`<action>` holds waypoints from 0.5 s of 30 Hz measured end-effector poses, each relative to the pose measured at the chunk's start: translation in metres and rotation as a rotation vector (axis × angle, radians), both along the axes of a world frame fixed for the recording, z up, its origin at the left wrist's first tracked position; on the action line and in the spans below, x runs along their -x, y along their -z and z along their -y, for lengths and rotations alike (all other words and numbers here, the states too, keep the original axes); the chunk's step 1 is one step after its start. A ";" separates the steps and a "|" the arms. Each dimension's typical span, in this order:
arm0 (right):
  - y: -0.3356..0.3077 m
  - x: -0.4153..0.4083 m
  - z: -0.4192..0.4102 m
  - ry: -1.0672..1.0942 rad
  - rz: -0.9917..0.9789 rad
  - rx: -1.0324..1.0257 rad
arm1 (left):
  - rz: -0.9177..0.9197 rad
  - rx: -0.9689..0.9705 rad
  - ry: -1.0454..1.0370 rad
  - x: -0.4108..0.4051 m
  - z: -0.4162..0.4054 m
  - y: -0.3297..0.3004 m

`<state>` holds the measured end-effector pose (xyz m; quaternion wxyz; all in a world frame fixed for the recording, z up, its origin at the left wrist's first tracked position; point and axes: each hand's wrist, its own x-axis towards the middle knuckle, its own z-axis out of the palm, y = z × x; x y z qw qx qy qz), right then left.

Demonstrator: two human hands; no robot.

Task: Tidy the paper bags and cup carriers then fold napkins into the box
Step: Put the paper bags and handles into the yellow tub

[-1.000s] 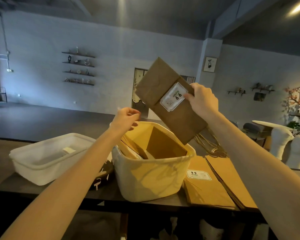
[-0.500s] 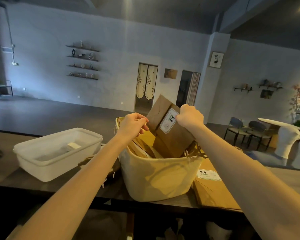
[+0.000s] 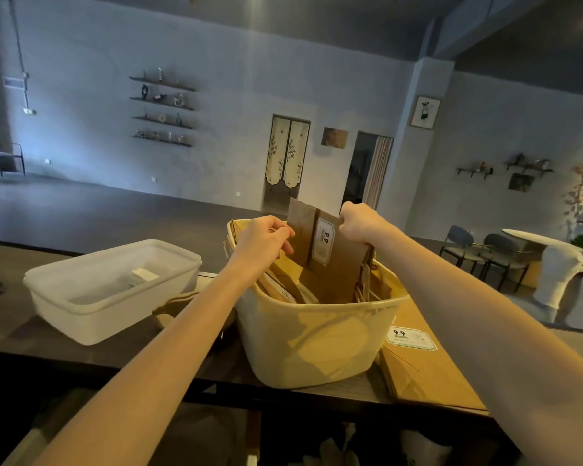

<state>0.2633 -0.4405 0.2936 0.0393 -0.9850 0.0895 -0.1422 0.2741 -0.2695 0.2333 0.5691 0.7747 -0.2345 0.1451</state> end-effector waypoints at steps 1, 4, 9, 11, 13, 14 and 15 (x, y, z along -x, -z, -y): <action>0.004 0.000 0.002 -0.002 0.017 -0.015 | 0.005 0.005 -0.005 -0.001 0.000 0.000; 0.024 0.004 0.008 0.042 -0.013 -0.061 | 0.017 0.012 -0.022 -0.002 0.000 0.001; 0.048 0.009 0.014 0.073 -0.114 0.103 | 0.020 0.011 -0.035 -0.003 0.001 0.005; 0.049 0.009 0.013 0.086 -0.011 0.149 | 0.028 0.006 -0.041 -0.004 0.002 0.005; 0.051 0.009 0.012 0.116 0.078 0.177 | 0.037 0.008 -0.047 -0.005 0.002 0.005; 0.053 0.010 0.012 0.139 0.094 0.205 | 0.042 0.015 -0.049 -0.005 0.002 0.005; 0.054 0.010 0.012 0.165 0.089 0.247 | 0.047 0.023 -0.051 -0.006 0.002 0.006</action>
